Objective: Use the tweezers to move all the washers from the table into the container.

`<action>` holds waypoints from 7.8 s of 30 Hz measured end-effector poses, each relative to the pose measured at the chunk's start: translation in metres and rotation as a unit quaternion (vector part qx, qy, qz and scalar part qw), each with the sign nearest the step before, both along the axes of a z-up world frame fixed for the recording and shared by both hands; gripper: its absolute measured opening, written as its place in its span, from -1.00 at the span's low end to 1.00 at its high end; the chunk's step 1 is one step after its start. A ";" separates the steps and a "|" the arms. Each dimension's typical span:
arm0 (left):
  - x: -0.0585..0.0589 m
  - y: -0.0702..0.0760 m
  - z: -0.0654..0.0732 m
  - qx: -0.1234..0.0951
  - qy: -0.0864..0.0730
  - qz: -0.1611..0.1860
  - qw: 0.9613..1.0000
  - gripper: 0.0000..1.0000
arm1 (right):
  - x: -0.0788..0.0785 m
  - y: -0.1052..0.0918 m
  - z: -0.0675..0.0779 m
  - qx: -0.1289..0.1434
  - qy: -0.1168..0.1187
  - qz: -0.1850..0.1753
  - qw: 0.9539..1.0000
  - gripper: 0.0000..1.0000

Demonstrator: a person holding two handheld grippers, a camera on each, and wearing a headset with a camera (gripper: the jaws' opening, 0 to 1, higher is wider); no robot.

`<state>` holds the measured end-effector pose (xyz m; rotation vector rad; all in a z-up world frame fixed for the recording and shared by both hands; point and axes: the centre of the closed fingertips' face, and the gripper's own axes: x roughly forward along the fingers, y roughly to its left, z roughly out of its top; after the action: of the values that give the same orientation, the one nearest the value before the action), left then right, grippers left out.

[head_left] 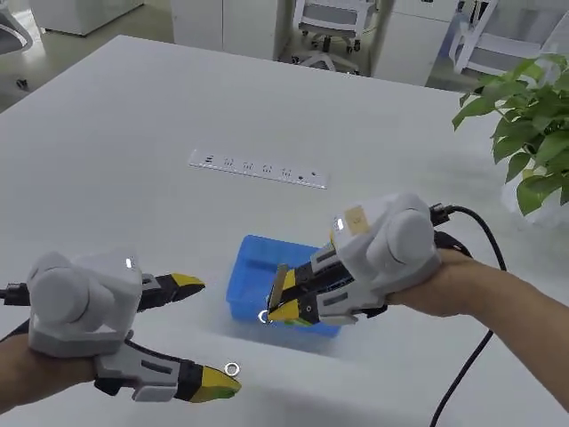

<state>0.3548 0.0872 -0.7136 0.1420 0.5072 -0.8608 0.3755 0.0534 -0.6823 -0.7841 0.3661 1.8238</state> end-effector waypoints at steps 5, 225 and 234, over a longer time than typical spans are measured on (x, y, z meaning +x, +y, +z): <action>0.002 0.000 0.005 -0.006 -0.007 0.002 1.000 0.80 | 0.012 -0.004 0.004 0.003 -0.006 -0.011 1.000 -0.84; 0.027 -0.029 0.060 0.072 -0.038 -0.094 0.992 -0.90 | 0.026 -0.104 -0.024 0.062 0.037 -0.312 0.947 0.93; 0.019 -0.028 0.052 0.069 -0.037 -0.092 0.993 -0.90 | 0.020 -0.103 -0.029 0.063 0.048 -0.318 0.945 1.00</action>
<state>0.3739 0.0592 -0.6617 0.3502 0.4888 -0.9971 0.3951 -0.0494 -0.7113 -0.4181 0.4939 1.2600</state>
